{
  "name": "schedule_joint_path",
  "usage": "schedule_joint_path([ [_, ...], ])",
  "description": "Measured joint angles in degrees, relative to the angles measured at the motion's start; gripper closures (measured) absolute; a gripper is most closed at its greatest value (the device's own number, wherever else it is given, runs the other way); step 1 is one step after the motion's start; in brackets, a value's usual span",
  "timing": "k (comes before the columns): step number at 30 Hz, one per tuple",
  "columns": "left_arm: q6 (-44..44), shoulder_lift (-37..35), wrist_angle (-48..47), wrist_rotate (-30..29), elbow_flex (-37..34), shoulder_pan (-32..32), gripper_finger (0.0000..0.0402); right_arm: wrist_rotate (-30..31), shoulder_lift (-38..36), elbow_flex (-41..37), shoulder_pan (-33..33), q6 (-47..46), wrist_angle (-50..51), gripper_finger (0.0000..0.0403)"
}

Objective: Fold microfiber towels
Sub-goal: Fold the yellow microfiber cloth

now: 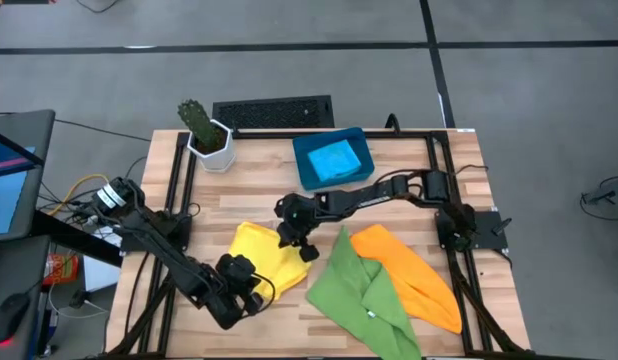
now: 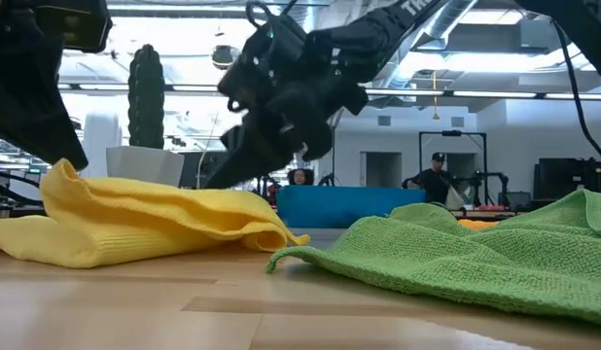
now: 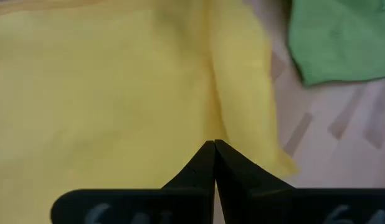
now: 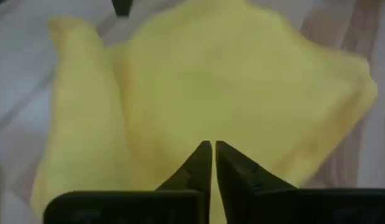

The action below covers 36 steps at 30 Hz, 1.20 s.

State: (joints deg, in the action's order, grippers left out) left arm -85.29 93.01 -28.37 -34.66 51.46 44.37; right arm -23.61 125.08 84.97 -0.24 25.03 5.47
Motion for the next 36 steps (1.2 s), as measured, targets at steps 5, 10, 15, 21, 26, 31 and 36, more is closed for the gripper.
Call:
schedule_joint_path([
  [5, 0.6, 0.0, -1.8, 2.7, 0.0, 0.0, 0.0401, -0.1, -0.2, -1.6, -0.5, 2.0, -1.9, 0.0383],
  [10, 0.7, 0.0, -3.3, 4.2, 0.0, 0.0, 0.0401, 0.1, -0.1, -4.6, 0.4, 2.5, -4.3, 0.0389],
  [15, 1.0, 0.0, -4.8, 4.5, 0.0, 0.0, 0.0401, 4.5, -0.1, -7.7, -0.4, 1.5, -7.0, 0.0380],
  [21, 1.2, 0.0, -5.8, 4.9, 0.0, 0.0, 0.0401, 4.4, -0.3, -9.6, -1.5, 0.6, -6.5, 0.0389],
  [26, 2.3, 0.0, -8.9, 5.0, 0.0, 0.0, 0.0401, 4.4, -0.4, -10.1, -1.4, -4.4, -5.5, 0.0382],
  [31, 3.6, 0.0, -13.3, 5.0, 0.0, 0.0, 0.0401, 4.5, -0.6, -10.0, -0.5, -10.3, -3.2, 0.0385],
  [36, 3.6, 0.0, -17.4, 5.2, 0.0, -0.1, 0.0401, 5.2, -0.6, -10.0, 0.8, -15.8, -0.8, 0.0384],
])
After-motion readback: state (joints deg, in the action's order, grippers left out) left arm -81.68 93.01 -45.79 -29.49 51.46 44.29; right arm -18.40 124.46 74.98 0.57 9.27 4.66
